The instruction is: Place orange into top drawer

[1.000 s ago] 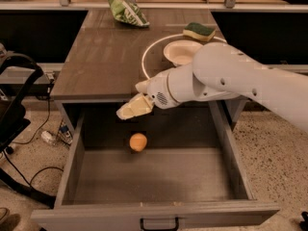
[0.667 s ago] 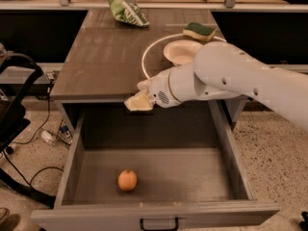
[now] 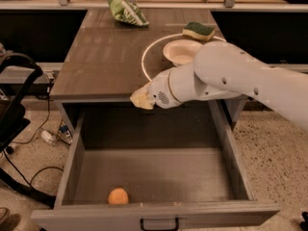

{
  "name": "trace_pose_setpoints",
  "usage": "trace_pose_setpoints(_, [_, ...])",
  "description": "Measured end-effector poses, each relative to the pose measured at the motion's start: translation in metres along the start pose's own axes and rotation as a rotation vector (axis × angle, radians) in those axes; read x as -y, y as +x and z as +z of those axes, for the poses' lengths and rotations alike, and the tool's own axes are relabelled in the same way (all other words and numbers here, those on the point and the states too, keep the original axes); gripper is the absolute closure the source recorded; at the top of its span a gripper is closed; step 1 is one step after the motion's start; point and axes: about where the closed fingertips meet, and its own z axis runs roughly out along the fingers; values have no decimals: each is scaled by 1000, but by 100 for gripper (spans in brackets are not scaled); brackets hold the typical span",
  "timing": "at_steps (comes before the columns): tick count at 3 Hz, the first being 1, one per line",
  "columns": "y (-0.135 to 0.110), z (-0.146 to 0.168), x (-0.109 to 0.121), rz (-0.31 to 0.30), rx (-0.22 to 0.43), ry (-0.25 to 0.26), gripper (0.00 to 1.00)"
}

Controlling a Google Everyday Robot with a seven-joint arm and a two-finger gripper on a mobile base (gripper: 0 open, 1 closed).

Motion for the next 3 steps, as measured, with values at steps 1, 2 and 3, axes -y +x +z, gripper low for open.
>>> trace_pose_setpoints(1, [-1, 0, -1, -4, 0, 0, 53])
trace_pose_setpoints(2, [-3, 0, -3, -7, 1, -1, 30])
trace_pose_setpoints(3, [-5, -1, -5, -12, 1, -2, 1])
